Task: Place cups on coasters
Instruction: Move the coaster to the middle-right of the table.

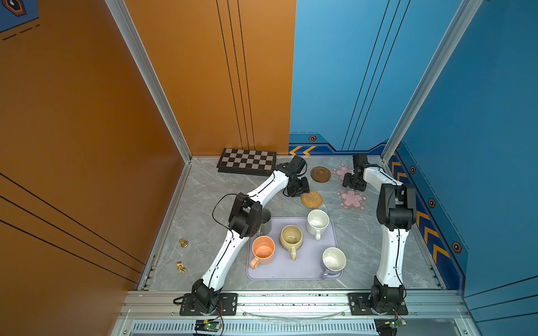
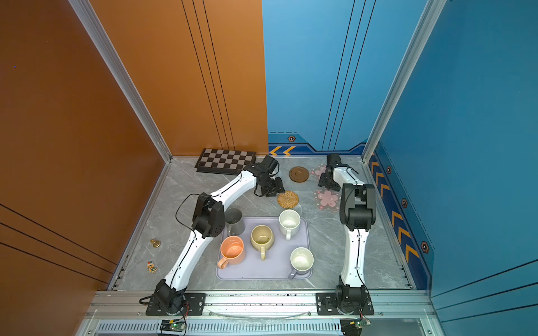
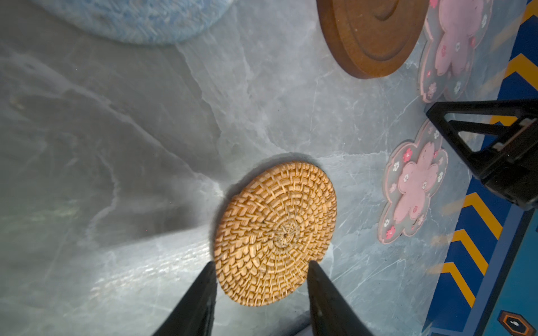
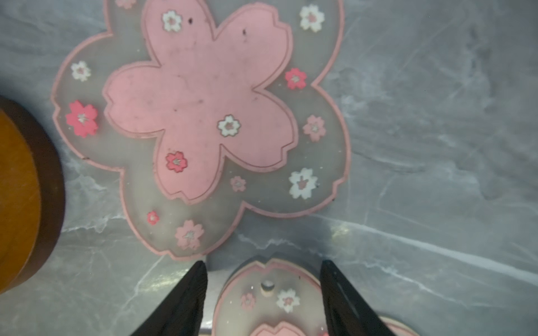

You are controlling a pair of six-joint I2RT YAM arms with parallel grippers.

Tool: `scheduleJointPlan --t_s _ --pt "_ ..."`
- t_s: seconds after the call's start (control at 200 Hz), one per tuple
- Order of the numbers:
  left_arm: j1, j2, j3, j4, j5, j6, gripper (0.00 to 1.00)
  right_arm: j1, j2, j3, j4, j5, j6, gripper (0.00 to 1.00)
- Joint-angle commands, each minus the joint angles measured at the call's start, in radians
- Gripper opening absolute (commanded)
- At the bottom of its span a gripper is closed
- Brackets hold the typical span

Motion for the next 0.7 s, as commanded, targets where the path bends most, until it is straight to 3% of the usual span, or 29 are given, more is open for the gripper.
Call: scheduleJointPlan --t_s 0.0,0.35,0.696 --pt "0.011 -0.051 -0.023 -0.013 -0.009 -0.01 0.51 0.012 0.044 -0.004 -0.122 0.048 -0.009 0.64" --pt "0.008 -0.069 -0.035 -0.012 -0.006 -0.002 0.51 0.009 -0.024 -0.104 -0.132 0.08 -0.039 0.63" --pt "-0.006 -0.056 -0.042 -0.013 0.0 0.003 0.51 -0.005 -0.074 -0.041 -0.124 0.051 -0.018 0.64"
